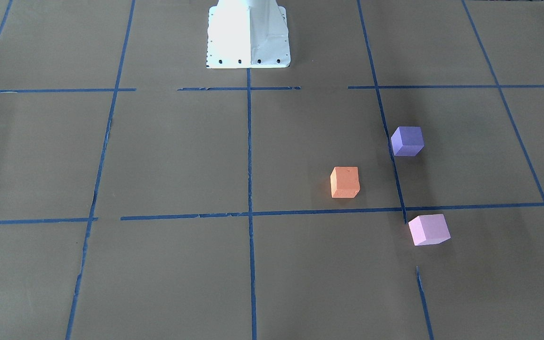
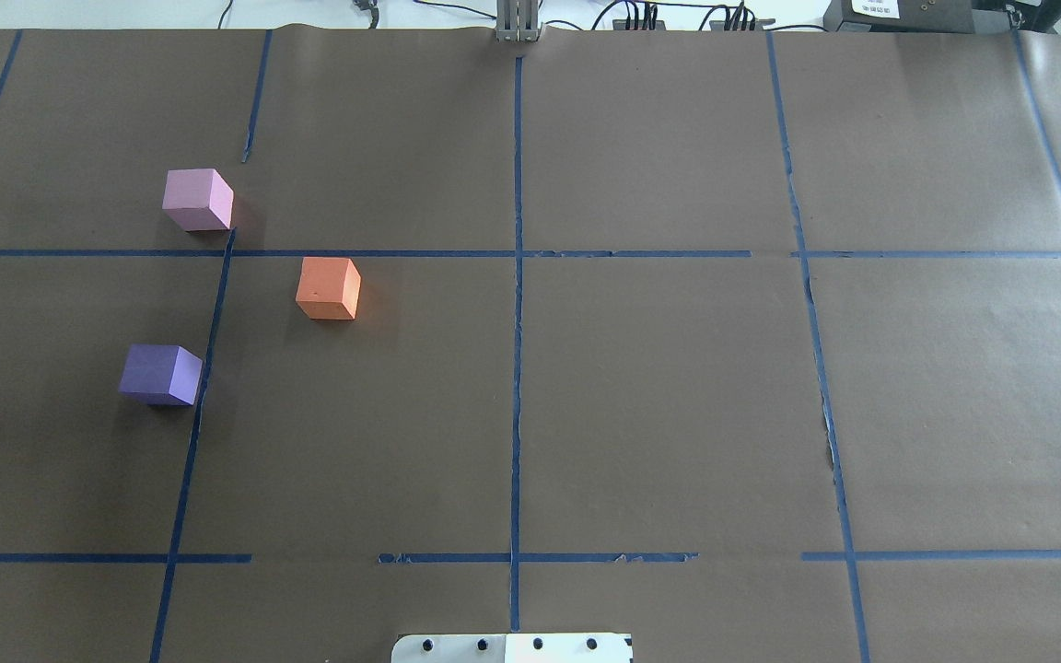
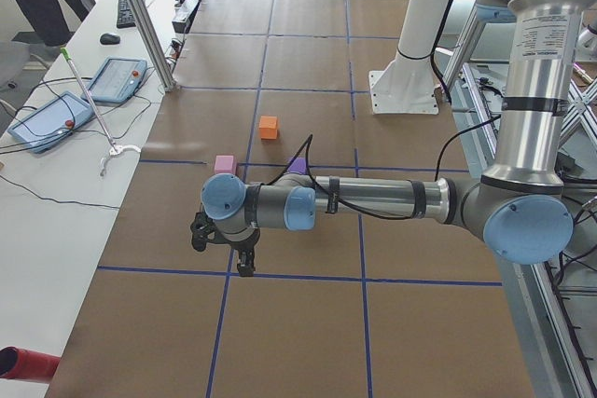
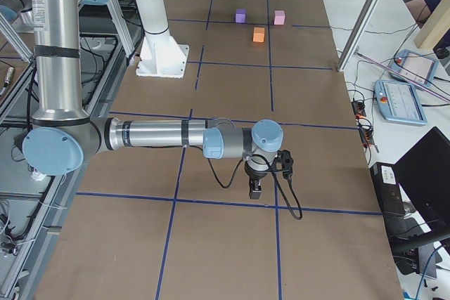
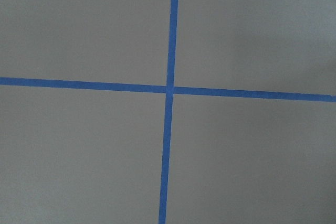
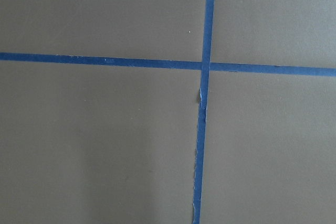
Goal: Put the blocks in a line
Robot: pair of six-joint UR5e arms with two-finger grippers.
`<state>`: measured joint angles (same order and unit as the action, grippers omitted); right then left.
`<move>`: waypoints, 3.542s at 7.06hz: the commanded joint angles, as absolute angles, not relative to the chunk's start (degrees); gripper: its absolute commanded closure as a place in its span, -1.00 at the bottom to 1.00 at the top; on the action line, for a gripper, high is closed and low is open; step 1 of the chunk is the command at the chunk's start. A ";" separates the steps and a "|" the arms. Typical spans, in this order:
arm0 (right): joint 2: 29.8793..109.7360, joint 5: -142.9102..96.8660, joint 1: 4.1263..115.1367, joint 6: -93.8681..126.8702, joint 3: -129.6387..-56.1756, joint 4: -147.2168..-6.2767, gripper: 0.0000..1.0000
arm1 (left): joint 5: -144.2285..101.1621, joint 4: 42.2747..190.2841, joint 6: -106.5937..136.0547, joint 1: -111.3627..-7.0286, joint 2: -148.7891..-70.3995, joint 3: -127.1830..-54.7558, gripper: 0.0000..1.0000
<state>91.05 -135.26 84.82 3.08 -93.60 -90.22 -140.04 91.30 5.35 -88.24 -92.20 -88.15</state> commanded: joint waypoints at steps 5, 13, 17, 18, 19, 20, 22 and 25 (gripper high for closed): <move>91.05 -135.26 84.81 3.08 -93.60 -90.18 -1.00 | -135.79 95.80 5.54 -88.15 -90.97 -90.51 -1.00; 91.05 -135.26 84.81 3.08 -93.60 -90.18 -1.00 | -133.42 100.01 34.44 -64.75 -106.49 -100.71 -1.00; 91.05 -135.26 84.81 3.08 -93.60 -90.26 -1.00 | -125.69 99.32 47.70 -50.12 -118.72 -98.01 -1.00; 91.05 -135.26 84.81 3.08 -93.60 -90.18 -1.00 | -124.73 99.32 47.90 -48.97 -118.91 -97.04 -1.00; 91.05 -135.26 84.81 3.08 -93.60 -90.26 -1.00 | -122.37 99.32 50.34 -46.87 -119.00 -96.42 -1.00; 91.05 -135.26 84.81 3.08 -93.60 -90.18 -1.00 | -120.78 99.40 52.97 -45.37 -119.00 -96.16 -1.00; 91.05 -135.26 84.81 3.08 -93.60 -90.18 -1.00 | -120.24 99.58 55.26 -44.04 -119.09 -94.31 -1.00; 91.05 -135.26 84.81 3.08 -93.60 -90.18 -1.00 | -120.06 100.54 56.78 -43.59 -119.18 -91.34 -1.00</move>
<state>91.06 -135.26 84.81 3.08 -93.60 -90.20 -120.11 99.96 56.49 -43.74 -119.11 -93.13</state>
